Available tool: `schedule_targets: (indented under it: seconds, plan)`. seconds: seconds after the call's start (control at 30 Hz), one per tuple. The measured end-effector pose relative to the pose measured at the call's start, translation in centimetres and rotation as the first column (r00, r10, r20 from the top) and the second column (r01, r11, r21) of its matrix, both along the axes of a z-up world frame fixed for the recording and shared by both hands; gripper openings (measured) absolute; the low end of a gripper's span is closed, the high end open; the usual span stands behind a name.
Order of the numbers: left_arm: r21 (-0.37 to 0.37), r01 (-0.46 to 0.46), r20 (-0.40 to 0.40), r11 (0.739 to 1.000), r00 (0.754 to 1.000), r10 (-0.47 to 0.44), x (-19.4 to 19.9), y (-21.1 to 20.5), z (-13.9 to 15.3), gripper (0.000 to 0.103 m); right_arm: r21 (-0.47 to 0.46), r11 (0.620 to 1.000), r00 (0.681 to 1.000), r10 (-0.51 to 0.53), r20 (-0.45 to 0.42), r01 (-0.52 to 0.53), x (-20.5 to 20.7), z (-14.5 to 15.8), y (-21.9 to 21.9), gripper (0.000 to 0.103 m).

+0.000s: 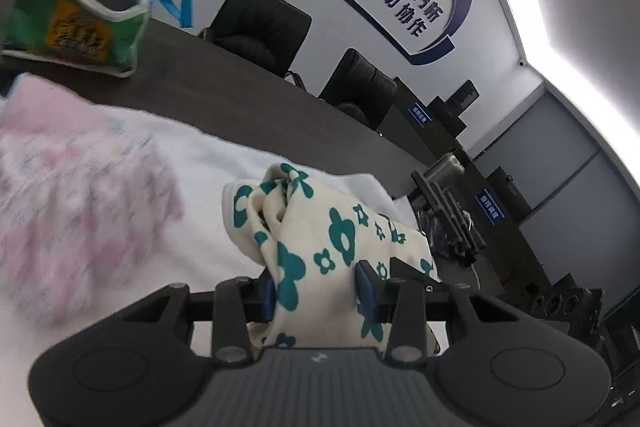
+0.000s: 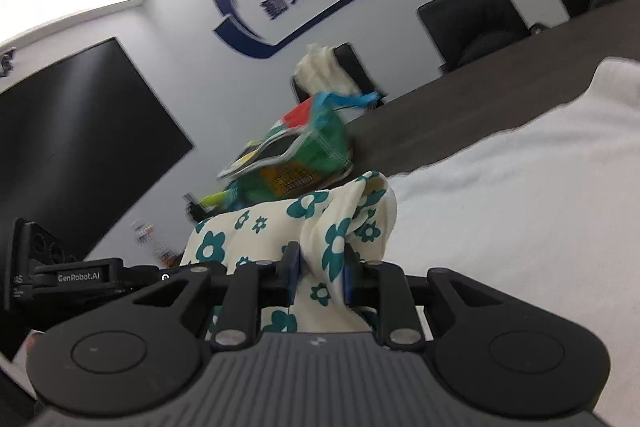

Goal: Fold clothes

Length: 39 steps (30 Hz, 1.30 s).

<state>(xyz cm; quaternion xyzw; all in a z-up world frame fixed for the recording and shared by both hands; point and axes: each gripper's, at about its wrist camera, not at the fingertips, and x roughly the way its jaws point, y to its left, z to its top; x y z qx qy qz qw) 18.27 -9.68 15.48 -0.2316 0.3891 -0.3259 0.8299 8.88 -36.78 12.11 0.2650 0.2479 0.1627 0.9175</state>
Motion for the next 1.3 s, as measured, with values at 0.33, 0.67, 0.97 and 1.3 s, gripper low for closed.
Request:
schedule_targets:
  seconds: [0.33, 0.67, 0.97, 1.3]
  plan:
    - [-0.017, -0.008, -0.058, 1.000, 0.998, 0.007, 11.2, -6.3, -8.2, 0.038, -0.038, 0.996, 0.986, -0.090, -0.138, 0.086, 11.6, -4.2, -7.0, 0.020]
    - [0.011, -0.172, 0.170, 0.985, 0.971, 0.167, 10.3, -6.4, -12.0, 0.054, -0.385, 0.918, 0.989, -0.135, -0.066, 0.100, 14.9, -10.2, -4.6, 0.045]
    - [0.352, -0.261, 0.436, 0.899, 0.895, 0.089, 7.6, -14.9, -13.8, 0.006, -0.551, 0.824, 0.991, -0.086, 0.101, 0.128, 10.8, -7.3, -0.7, 0.011]
    - [0.346, -0.392, 0.465, 0.852, 0.861, 0.207, -5.5, -6.9, -5.6, 0.063, -0.526, 0.844, 0.990, -0.037, 0.135, 0.103, 0.5, -4.1, 2.8, 0.040]
